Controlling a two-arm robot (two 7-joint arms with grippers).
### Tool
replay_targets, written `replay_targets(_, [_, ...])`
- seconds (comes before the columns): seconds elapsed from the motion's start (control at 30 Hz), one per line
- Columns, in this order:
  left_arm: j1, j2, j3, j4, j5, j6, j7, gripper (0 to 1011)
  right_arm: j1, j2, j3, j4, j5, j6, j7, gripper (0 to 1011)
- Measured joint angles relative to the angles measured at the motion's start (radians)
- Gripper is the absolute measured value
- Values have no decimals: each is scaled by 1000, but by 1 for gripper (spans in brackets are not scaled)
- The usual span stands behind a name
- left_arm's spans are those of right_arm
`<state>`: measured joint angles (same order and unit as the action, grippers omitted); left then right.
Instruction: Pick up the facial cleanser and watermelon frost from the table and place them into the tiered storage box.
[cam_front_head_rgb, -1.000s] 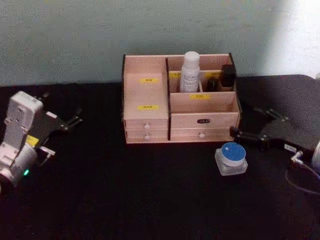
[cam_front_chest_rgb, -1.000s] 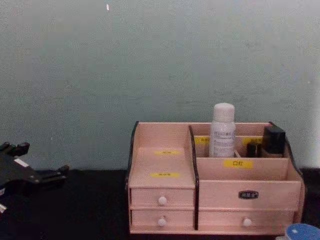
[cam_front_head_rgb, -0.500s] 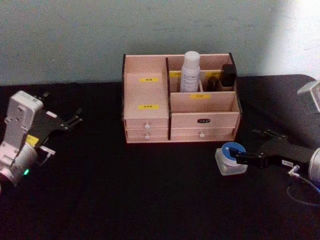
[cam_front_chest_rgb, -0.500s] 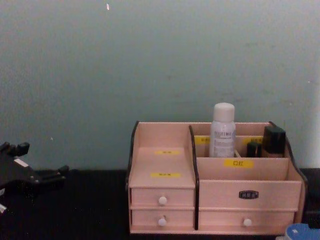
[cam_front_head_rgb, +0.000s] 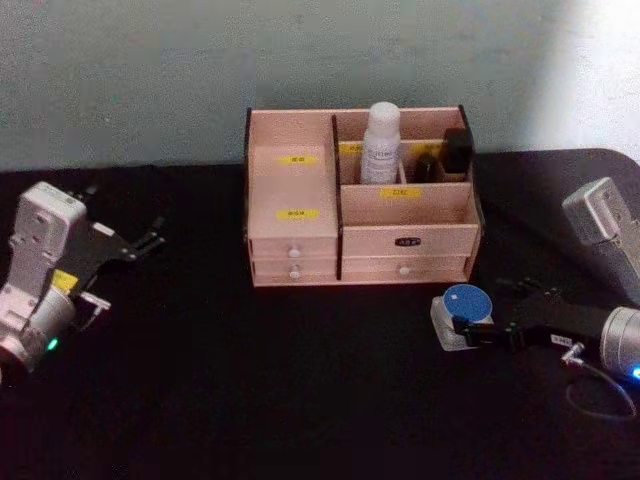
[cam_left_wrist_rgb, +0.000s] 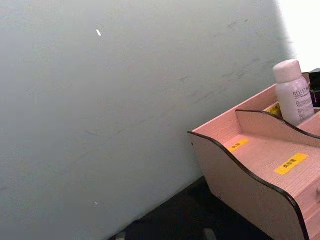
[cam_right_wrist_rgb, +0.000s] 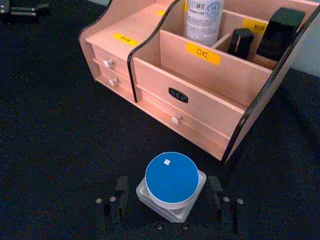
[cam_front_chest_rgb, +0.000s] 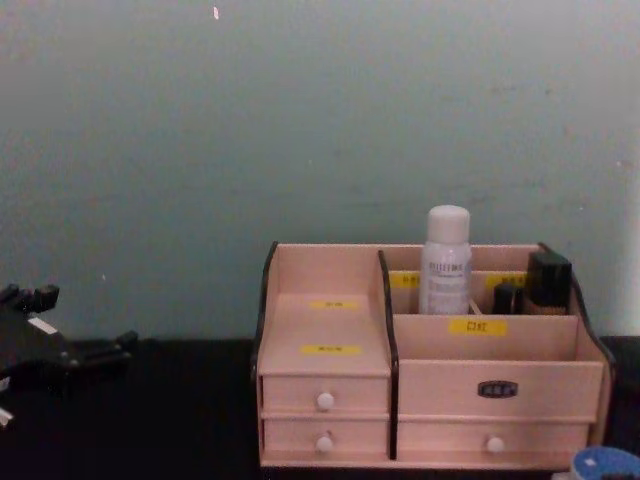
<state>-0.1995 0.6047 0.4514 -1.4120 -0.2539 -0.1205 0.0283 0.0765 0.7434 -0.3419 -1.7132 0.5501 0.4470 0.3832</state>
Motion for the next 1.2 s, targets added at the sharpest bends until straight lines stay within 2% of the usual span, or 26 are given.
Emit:
replay_targets(0.5, [0, 0, 0, 0, 0, 0, 0, 1001, 34, -19, -34, 49, -14, 5, 16, 1000])
replay_targets(1.2, [0, 0, 0, 0, 0, 0, 0, 1001, 42, -29, -38, 66, -21, 1, 15, 1000])
